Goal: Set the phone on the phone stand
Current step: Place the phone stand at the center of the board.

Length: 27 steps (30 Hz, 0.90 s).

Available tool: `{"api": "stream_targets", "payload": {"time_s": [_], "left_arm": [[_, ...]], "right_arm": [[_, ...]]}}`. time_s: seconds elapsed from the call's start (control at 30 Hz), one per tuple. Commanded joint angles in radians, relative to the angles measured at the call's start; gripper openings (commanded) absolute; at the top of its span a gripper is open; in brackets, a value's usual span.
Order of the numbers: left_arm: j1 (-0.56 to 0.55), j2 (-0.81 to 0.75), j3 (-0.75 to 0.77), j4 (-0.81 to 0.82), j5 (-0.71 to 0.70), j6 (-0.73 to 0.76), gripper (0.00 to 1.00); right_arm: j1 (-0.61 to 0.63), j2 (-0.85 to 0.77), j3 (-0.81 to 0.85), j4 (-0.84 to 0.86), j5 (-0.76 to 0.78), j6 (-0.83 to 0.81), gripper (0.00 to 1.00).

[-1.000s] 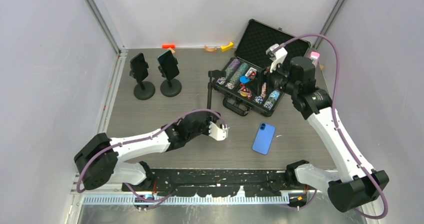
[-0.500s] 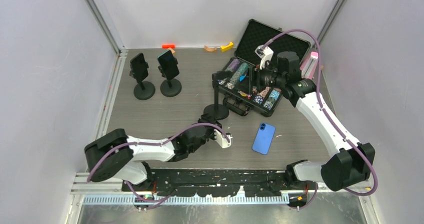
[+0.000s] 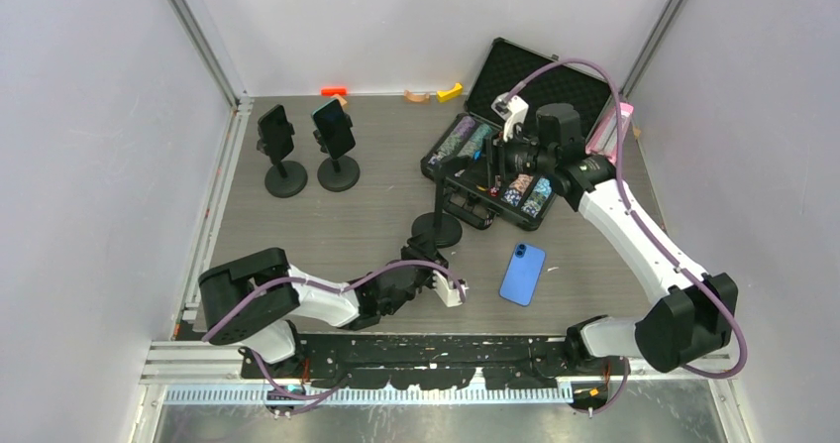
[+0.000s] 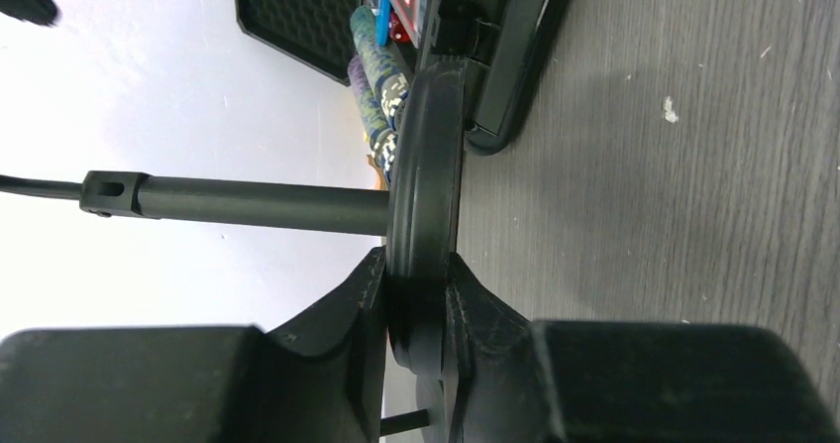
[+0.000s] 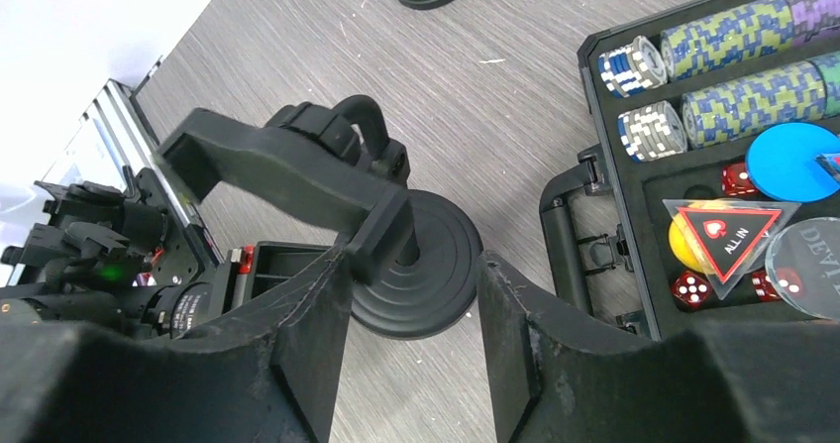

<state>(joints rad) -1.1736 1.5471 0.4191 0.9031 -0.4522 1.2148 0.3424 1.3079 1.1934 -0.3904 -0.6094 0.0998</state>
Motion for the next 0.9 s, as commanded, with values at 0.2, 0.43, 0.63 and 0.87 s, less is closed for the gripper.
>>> {"api": "stream_targets", "payload": {"time_s": [0.2, 0.43, 0.63, 0.87], "left_arm": [[-0.016, 0.001, 0.008, 0.189, -0.038, 0.014, 0.0], [-0.017, 0.018, 0.01, 0.189, -0.048, 0.001, 0.0], [-0.017, 0.018, 0.007, 0.189, -0.05, -0.01, 0.0], [-0.024, 0.014, 0.005, 0.189, -0.051, -0.005, 0.0]], "right_arm": [[0.034, 0.033, 0.089, -0.019, 0.042, -0.068, 0.5], [0.035, -0.013, 0.092, -0.06, 0.043, -0.107, 0.53], [0.035, -0.047, 0.075, -0.074, 0.058, -0.138, 0.53], [0.034, -0.025, 0.1, -0.069, 0.055, -0.13, 0.5]]}}
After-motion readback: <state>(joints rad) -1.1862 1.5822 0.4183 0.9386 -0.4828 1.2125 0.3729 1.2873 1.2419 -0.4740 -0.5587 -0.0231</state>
